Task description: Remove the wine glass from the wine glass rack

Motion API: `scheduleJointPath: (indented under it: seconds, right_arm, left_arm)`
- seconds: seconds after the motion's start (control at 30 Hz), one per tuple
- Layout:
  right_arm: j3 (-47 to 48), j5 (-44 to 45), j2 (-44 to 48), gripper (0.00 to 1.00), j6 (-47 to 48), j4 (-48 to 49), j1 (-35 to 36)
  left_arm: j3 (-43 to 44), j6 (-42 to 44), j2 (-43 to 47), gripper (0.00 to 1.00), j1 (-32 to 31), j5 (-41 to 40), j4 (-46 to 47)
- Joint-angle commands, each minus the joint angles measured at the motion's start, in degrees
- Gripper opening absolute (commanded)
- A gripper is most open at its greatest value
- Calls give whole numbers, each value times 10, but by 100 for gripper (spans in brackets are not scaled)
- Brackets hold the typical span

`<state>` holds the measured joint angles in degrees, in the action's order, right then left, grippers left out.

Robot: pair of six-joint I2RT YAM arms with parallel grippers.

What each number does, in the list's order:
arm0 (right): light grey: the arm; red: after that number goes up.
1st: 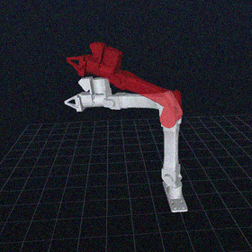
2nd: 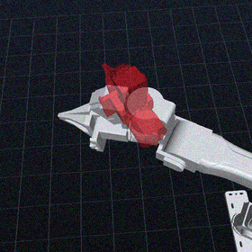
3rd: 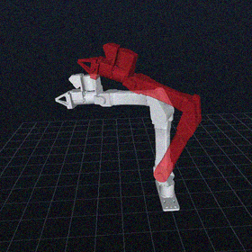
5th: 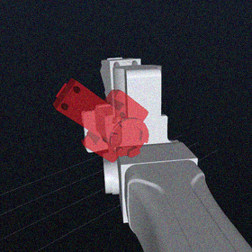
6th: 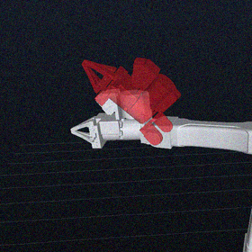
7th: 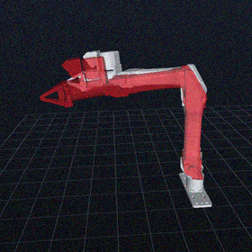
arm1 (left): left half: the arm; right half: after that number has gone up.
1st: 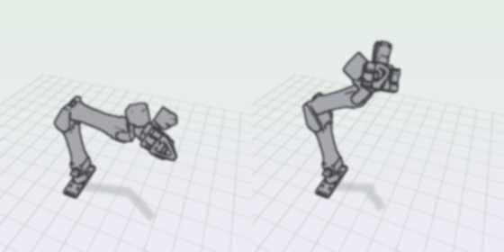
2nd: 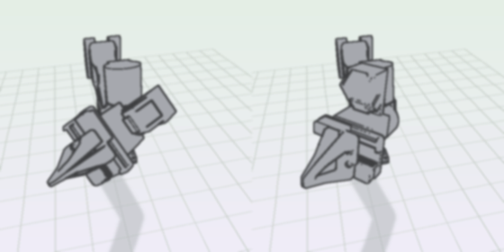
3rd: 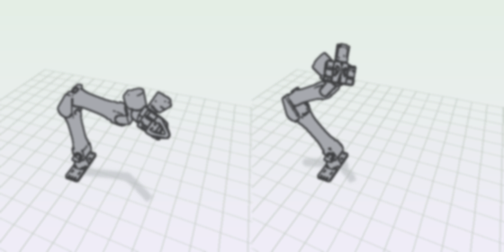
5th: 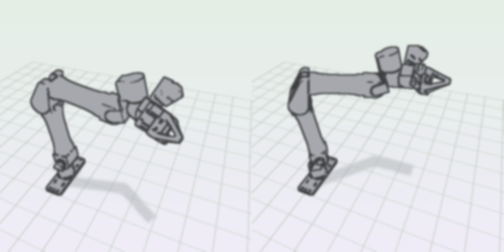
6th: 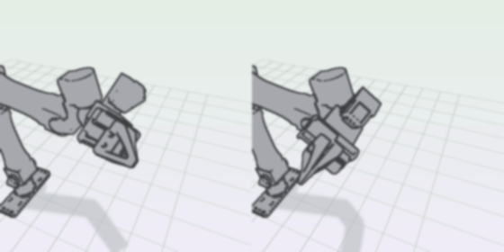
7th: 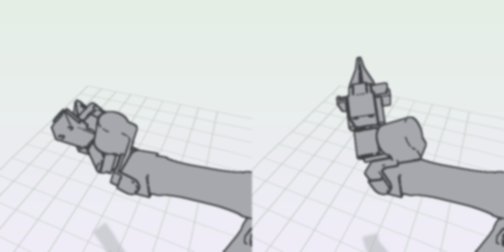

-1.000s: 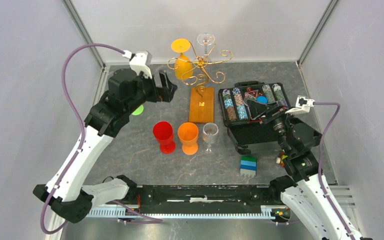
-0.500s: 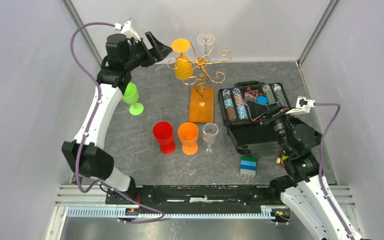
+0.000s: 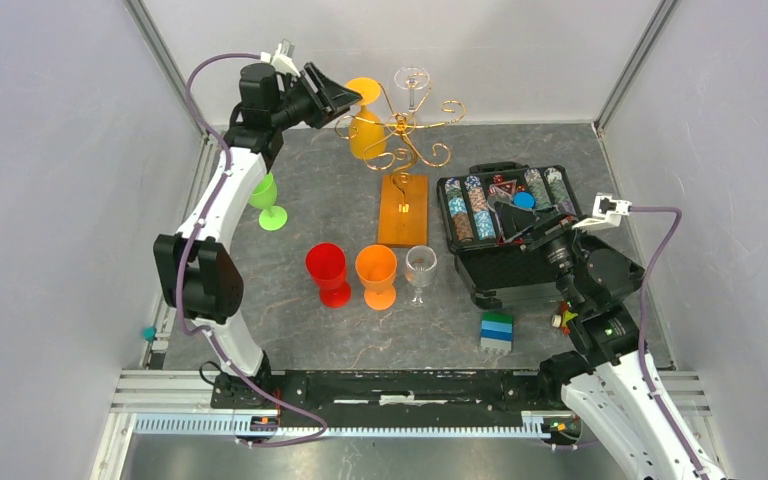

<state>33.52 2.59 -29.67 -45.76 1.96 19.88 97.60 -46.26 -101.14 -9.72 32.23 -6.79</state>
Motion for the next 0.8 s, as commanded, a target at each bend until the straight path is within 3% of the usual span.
scheduleJointPath:
  seconds: [0.0,0.43,0.57,0.77]
  right_arm:
    - [4,-3,6,97,-3,2,0]
    - [1,-3,8,96,-6,2,0]
    - [1,-3,8,96,-6,1,0]
    - [-2,-3,10,96,-7,2,0]
  left_arm:
    - [26,-57,-8,54,4,25,58]
    - [-23,-142,14,17,14,22,153]
    - [-23,-157,7,16,15,25,166]
    - [-24,-175,-5,25,15,22,169]
